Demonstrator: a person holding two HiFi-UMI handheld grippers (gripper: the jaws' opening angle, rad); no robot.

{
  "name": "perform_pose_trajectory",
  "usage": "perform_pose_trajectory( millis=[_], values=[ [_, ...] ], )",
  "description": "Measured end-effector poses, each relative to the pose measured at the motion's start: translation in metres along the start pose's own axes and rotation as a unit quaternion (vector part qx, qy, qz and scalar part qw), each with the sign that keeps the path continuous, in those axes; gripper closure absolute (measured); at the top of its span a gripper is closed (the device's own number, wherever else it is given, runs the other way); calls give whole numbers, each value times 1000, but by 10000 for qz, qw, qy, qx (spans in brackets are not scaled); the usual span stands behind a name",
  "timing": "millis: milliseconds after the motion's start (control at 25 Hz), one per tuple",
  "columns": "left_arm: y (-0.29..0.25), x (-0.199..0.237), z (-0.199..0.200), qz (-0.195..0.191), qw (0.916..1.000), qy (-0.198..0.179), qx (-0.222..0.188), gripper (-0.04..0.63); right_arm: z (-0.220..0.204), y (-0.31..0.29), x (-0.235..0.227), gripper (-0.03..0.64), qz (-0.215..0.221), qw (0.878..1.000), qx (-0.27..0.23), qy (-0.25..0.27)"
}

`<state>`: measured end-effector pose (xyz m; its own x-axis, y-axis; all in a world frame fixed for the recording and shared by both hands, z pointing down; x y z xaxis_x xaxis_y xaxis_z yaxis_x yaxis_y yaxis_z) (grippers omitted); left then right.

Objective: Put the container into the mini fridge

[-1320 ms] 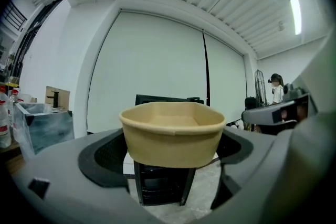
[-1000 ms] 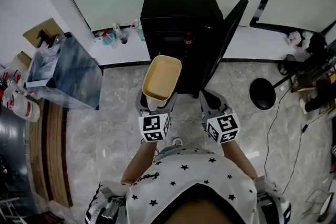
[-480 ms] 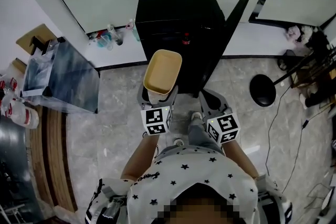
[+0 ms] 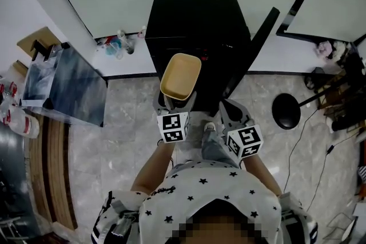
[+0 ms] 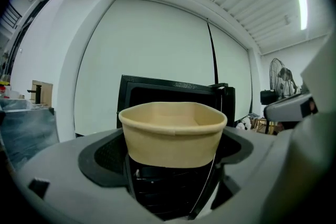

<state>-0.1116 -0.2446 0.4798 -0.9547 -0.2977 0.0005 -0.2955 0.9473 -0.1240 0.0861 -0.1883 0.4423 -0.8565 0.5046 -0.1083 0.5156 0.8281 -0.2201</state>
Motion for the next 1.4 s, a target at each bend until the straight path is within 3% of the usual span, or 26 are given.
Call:
perform_pose_trajectory(
  millis=[640, 1400],
  values=[
    [-106, 7, -10, 324, 9992, 109, 214, 69, -2, -49, -55, 624, 56, 9998, 152, -78],
    [-169, 19, -23, 484, 9972, 70, 560, 69, -10, -84, -74, 624, 138, 9993, 236, -271]
  ],
)
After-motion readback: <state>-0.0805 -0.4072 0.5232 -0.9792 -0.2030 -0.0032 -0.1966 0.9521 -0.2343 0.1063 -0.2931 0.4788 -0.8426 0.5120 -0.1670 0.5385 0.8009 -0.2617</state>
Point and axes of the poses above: the fingertips, and each gripper's own axes: y backward along the fingers, x to its left, z out of its top, the point moved 7 cm from there along y, backward along the fingers, and after that the axes turned 5 degrees about -y, right-handed, at the moved point
